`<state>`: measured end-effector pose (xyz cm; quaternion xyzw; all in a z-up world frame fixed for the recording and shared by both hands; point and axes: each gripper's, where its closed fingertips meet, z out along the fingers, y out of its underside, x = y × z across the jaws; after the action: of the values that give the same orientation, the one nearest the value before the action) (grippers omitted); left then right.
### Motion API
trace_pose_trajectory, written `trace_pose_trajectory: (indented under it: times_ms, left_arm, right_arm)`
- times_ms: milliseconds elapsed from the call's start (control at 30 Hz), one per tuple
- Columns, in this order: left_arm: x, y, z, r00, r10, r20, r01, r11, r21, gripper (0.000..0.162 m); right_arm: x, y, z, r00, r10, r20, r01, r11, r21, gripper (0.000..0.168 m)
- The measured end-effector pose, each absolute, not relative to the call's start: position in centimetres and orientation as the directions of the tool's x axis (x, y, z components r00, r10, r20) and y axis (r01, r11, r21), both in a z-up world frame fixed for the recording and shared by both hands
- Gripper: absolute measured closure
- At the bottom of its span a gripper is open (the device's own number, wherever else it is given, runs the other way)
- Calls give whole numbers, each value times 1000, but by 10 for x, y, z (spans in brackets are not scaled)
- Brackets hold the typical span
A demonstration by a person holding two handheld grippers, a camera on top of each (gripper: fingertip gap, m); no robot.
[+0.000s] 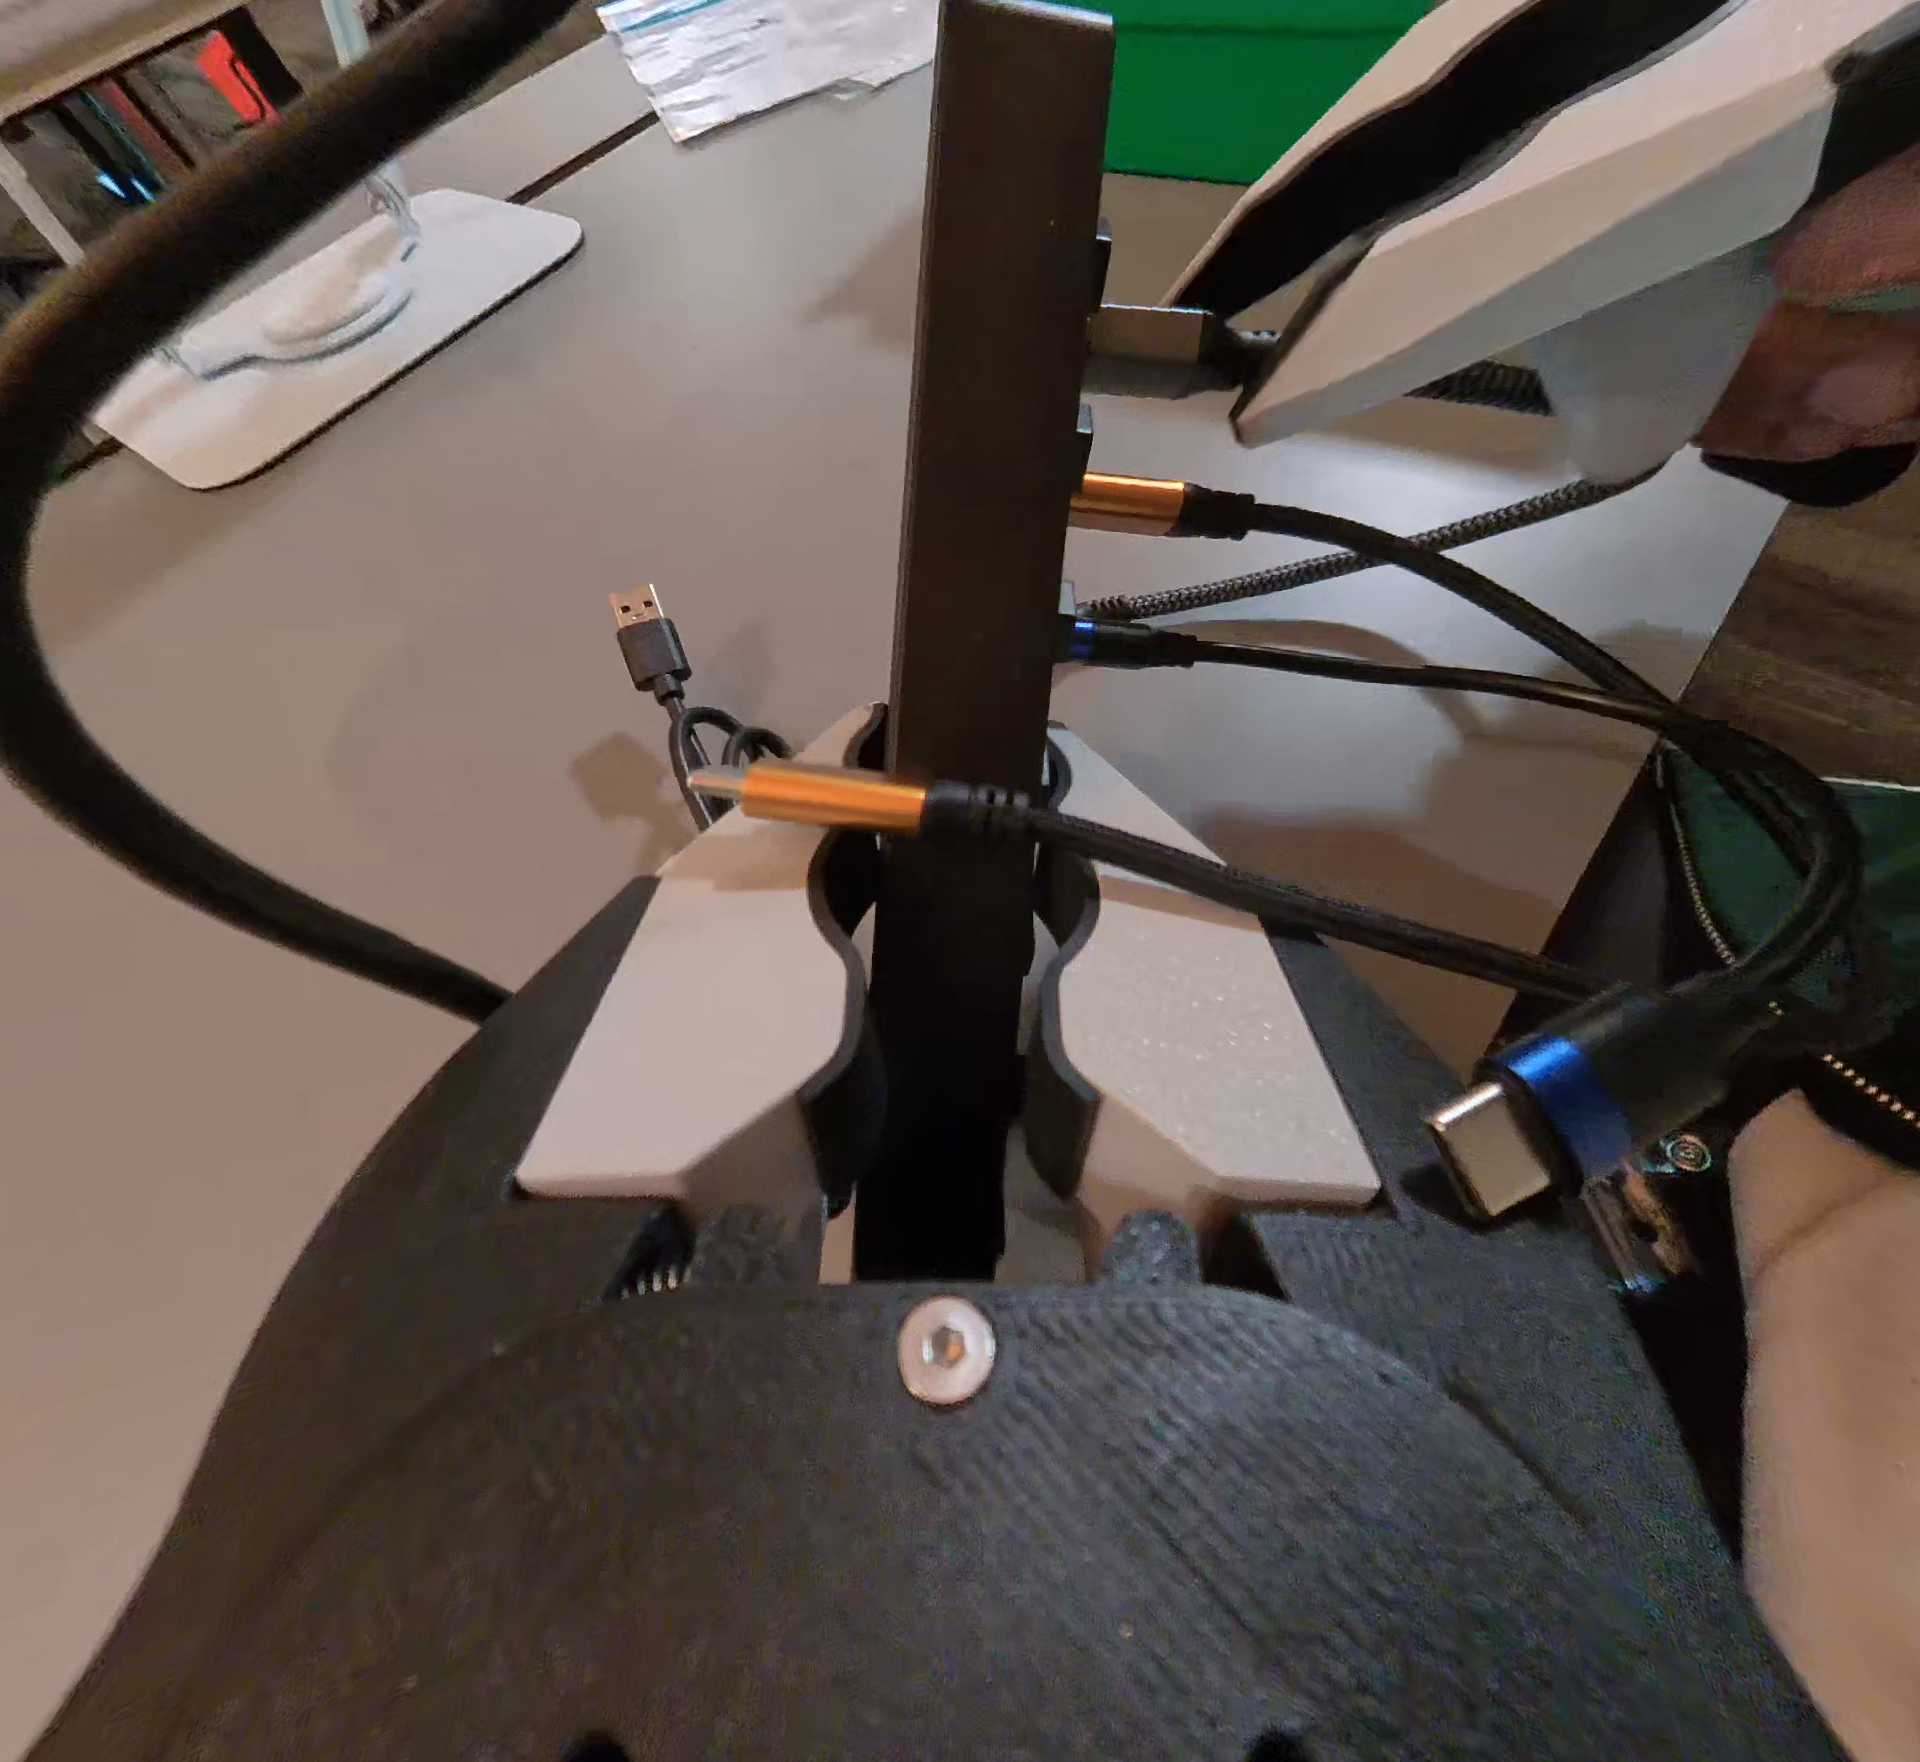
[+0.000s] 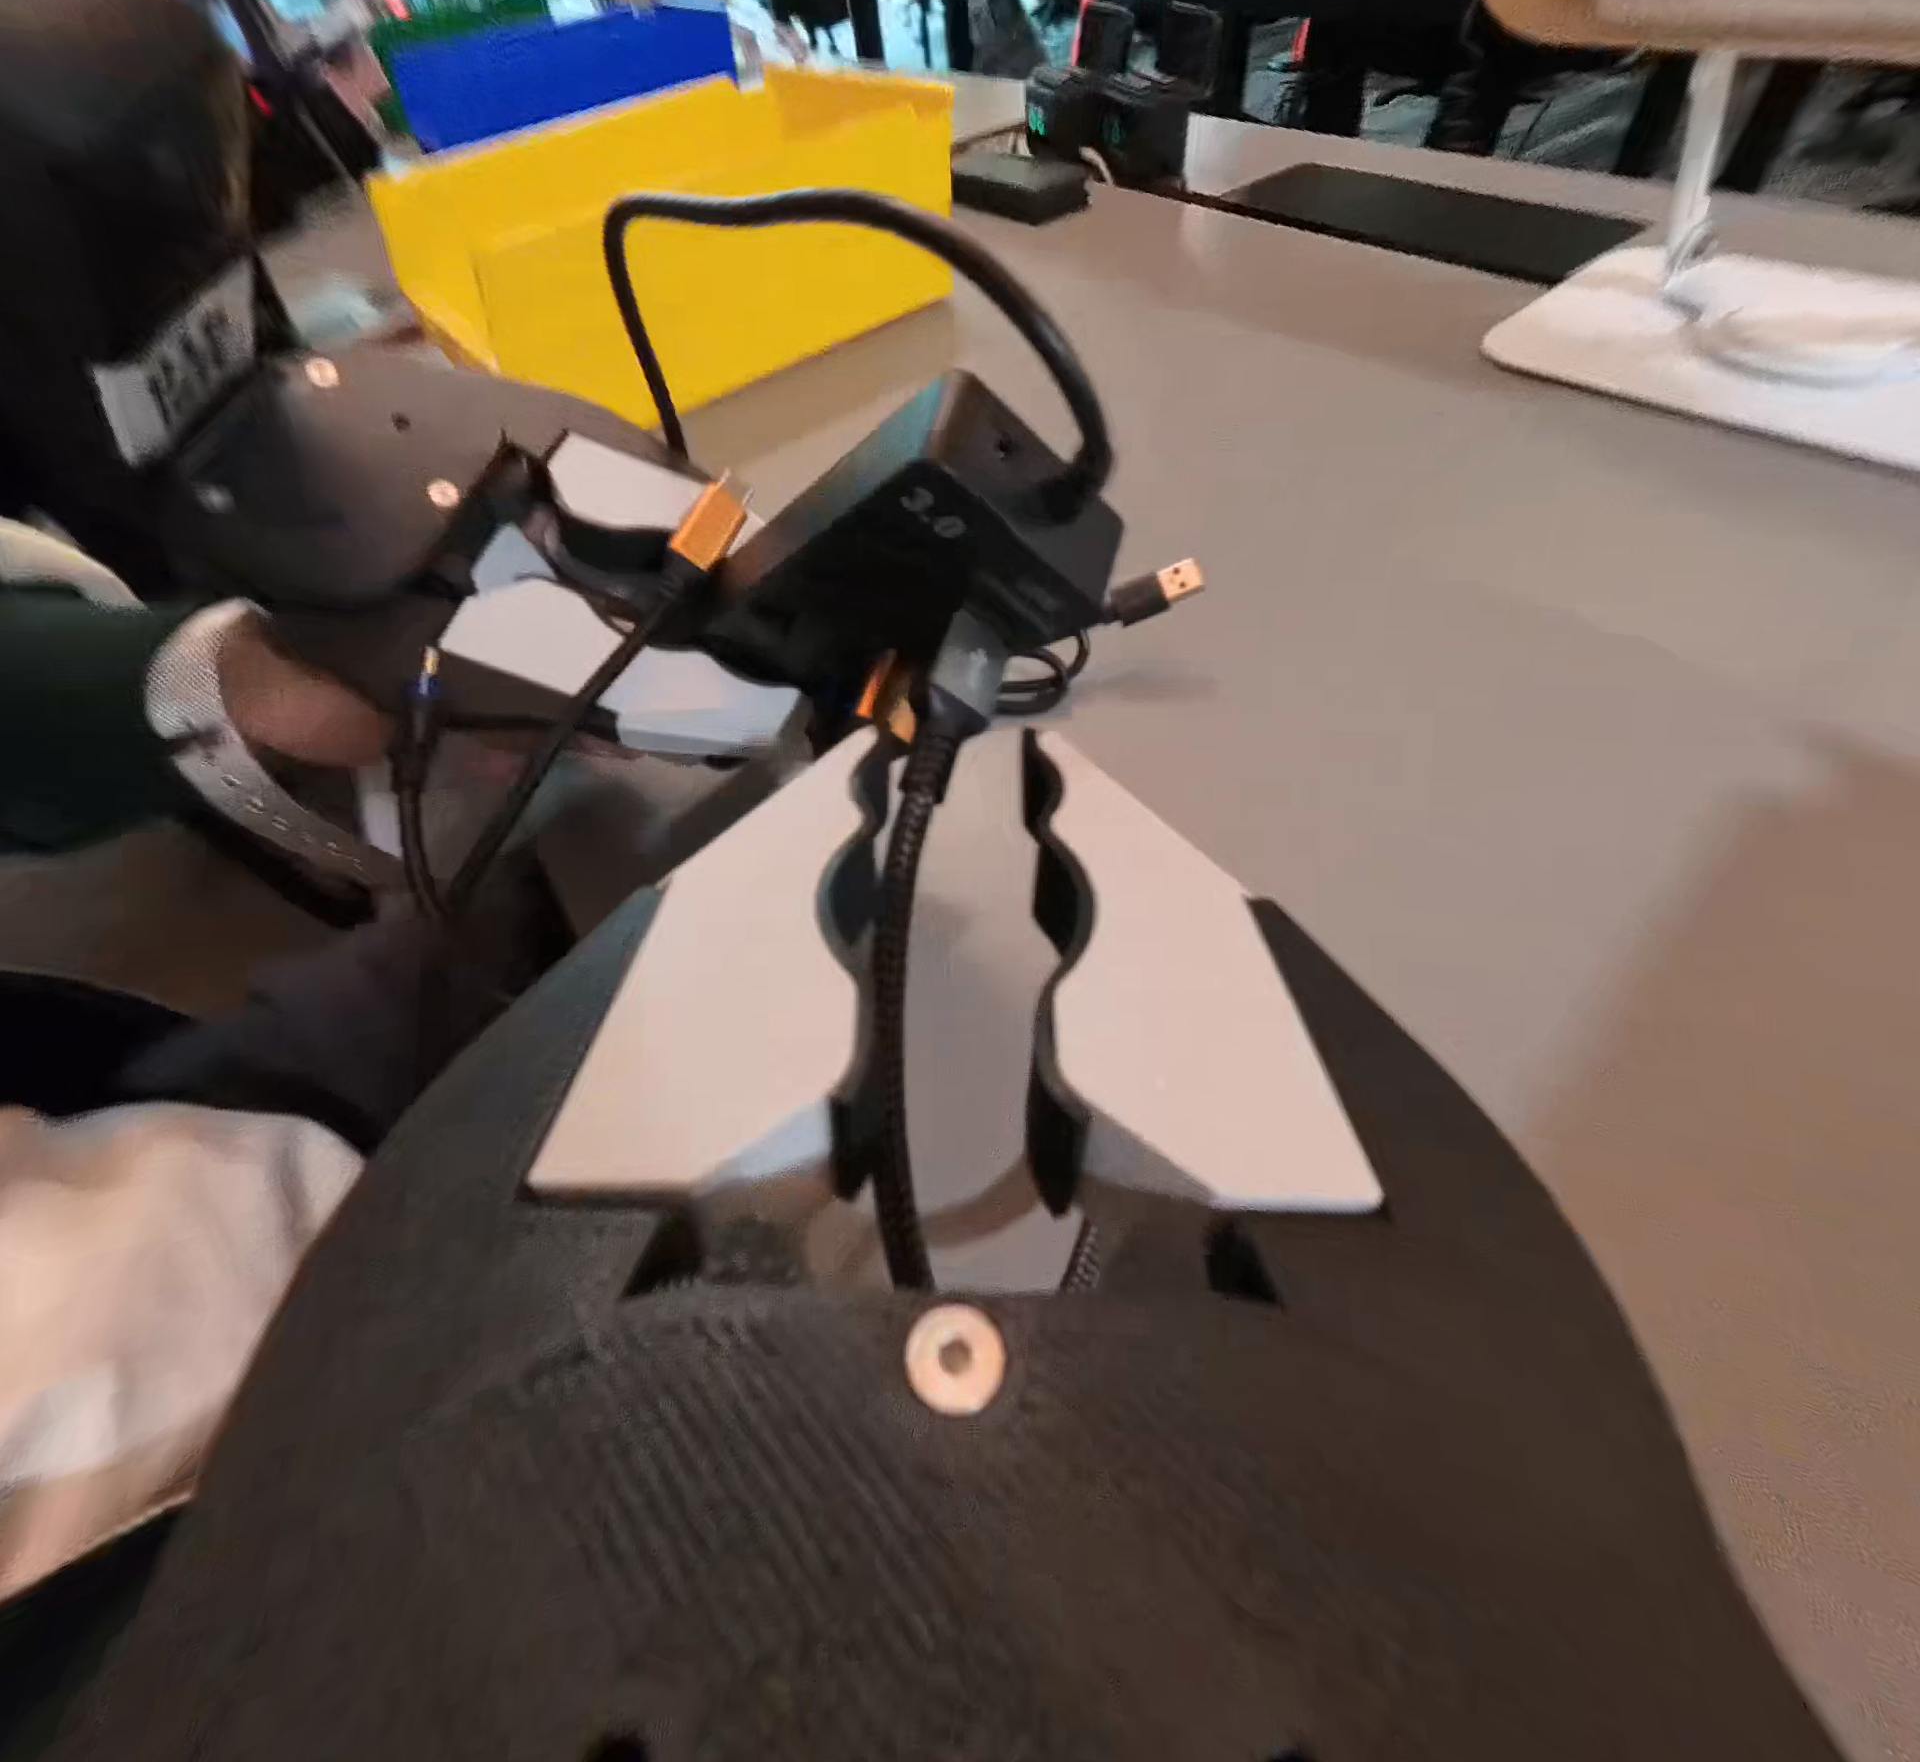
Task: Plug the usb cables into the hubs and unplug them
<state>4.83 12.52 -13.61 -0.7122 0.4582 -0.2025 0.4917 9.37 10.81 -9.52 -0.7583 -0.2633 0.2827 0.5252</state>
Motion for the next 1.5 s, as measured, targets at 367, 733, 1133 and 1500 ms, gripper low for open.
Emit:
trace_pose_trajectory:
  times_ms: [367,733,1133,1500]
  left_arm:
    - [58,117,-134,432,-850,-303,-504,51,-862,138]
    - [63,115,-133,474,-876,-82,-411,-138,-901,136]
    - [38,142,-118,591,-782,-199,-425,-93,-901,137]
    - [-52,194,-95,718,-683,134,-119,-310,-943,139]
  right_arm:
    - [89,97,-93,450,668,-592,-165,-590,-791,150]
    - [89,102,-82,530,657,-536,-209,-511,-834,151]
    - [85,101,-79,507,655,-560,-190,-550,-814,152]
    - [98,96,-62,470,736,-488,-226,-434,-872,153]
